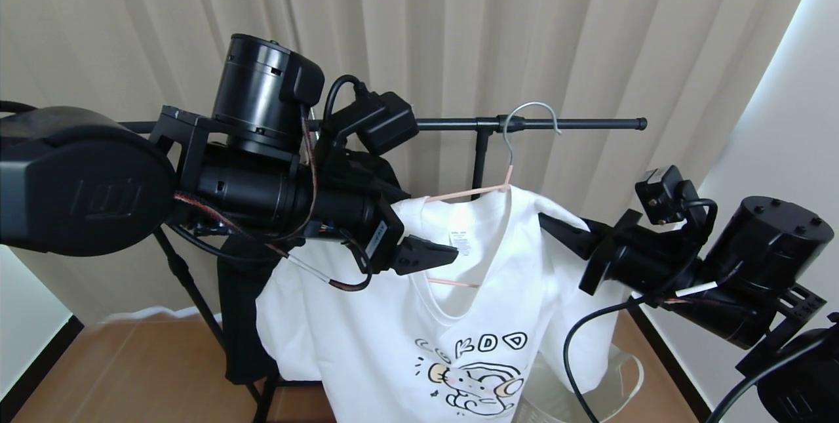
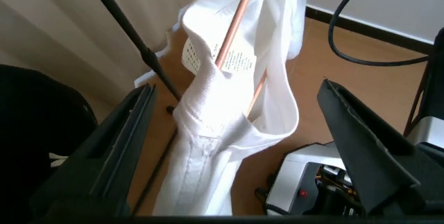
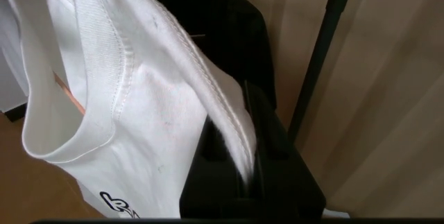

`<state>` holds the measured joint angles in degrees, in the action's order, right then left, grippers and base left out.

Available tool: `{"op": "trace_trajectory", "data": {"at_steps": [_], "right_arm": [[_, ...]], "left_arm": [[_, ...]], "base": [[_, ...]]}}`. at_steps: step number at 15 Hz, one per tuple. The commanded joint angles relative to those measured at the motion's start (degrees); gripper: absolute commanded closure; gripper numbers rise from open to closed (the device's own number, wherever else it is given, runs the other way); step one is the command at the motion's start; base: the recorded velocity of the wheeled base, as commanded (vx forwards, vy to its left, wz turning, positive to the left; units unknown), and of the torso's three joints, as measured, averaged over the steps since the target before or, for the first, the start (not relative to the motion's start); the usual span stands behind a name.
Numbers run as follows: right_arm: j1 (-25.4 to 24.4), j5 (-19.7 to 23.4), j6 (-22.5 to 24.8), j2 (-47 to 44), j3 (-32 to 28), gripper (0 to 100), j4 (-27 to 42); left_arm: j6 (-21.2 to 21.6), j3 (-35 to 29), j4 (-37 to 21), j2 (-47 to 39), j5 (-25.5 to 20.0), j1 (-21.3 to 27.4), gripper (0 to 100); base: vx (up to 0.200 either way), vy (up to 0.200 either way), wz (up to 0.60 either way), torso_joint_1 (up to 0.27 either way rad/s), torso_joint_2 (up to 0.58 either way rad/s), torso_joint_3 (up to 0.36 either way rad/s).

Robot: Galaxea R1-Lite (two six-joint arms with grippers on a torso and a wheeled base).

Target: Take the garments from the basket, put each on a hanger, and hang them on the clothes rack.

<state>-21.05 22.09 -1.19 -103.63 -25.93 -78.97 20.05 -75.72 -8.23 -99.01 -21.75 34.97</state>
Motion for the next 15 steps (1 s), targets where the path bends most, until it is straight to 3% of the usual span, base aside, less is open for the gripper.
{"op": "trace_trajectory", "data": {"at_steps": [1, 5, 15], "right_arm": [[-0.04, 0.41, -0.04, -0.17, 0.53, 100, -0.83], [-0.04, 0.50, -0.04, 0.01, 0.62, 100, -0.92], [-0.13, 0.50, -0.04, 0.01, 0.62, 100, -0.92]], "left_arm": [[-0.01, -0.05, -0.03, 0.05, -1.54, -1.75, 0], [3.24, 1.18, -0.21, 0.14, -6.20, -4.13, 0], [3.50, 2.94, 0.23, -0.13, -6.29, -3.95, 0]], "base": [[0.000, 0.000, 0.00, 0.000, 0.00, 0.000], [0.000, 0.000, 0.00, 0.000, 0.00, 0.000], [0.000, 0.000, 0.00, 0.000, 0.00, 0.000]]}}
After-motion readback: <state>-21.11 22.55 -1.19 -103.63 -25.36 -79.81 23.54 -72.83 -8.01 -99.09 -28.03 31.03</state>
